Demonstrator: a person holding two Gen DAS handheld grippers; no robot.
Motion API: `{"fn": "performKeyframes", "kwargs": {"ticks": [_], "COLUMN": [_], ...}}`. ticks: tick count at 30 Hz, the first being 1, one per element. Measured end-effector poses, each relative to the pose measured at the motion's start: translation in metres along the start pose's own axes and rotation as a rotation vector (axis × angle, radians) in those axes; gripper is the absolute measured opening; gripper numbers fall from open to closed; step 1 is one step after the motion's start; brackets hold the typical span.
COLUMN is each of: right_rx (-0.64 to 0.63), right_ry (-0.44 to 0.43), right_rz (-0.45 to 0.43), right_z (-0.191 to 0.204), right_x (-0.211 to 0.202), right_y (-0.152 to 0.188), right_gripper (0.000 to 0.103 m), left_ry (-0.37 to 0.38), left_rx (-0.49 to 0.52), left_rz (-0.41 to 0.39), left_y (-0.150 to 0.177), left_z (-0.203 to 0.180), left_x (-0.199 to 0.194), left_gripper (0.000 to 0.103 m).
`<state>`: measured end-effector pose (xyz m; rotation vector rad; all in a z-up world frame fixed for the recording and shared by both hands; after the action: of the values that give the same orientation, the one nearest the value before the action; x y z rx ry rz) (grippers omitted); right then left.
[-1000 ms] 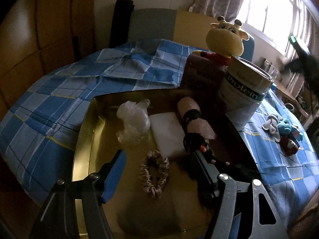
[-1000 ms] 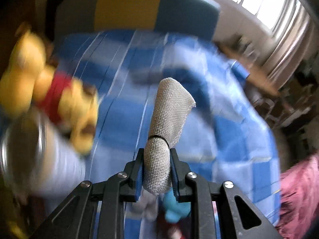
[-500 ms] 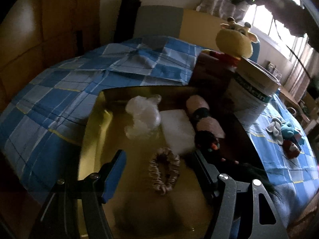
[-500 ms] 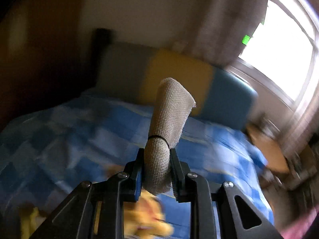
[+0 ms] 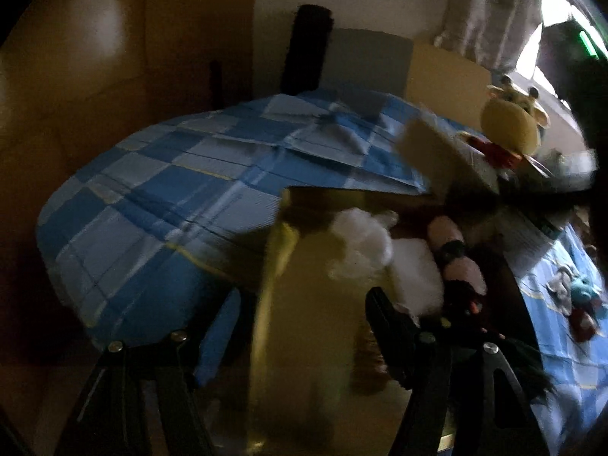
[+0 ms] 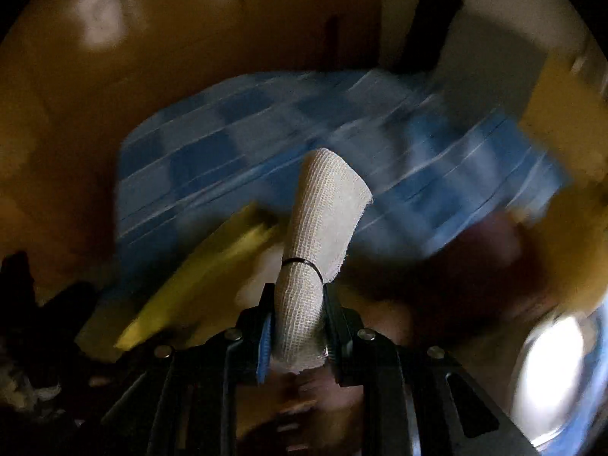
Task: Organize soft objects
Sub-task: 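Carry the white mesh tube onto the gold tray and open the right tool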
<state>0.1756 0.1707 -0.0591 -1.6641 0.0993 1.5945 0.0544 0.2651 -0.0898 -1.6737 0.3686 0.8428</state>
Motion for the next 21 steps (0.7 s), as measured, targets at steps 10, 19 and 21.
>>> {"fn": "performKeyframes", "kwargs": {"ticks": [10, 19, 21], "right_rx": [0.219, 0.274, 0.289], "right_ry": [-0.258, -0.196, -0.187], "right_rz": [0.054, 0.075, 0.063], "right_z": [0.060, 0.062, 0.059], "right_x": [0.059, 0.073, 0.068], "right_y": [0.059, 0.084, 0.085], "right_gripper": [0.025, 0.031, 0.033], "left_ry": [-0.051, -0.029, -0.024], "left_rx": [-0.024, -0.014, -0.010], "left_rz": [-0.041, -0.046, -0.050], "left_y": [-0.001, 0.003, 0.003], "left_z": [0.022, 0.015, 0.012], "left_x": [-0.023, -0.031, -0.033], "left_gripper": [0.077, 0.077, 0.077]}}
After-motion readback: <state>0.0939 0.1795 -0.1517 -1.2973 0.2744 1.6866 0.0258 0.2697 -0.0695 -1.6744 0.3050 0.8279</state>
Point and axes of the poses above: each gripper's, at about its wrist camera, not at the fingertips, and x roughly the way its jaws point, z to its left, y to its underside, the point moved 10 cm from there along x, roughly the way its jaws point, and after that the axes turned 1 degree about x, right-handed, at the moved point
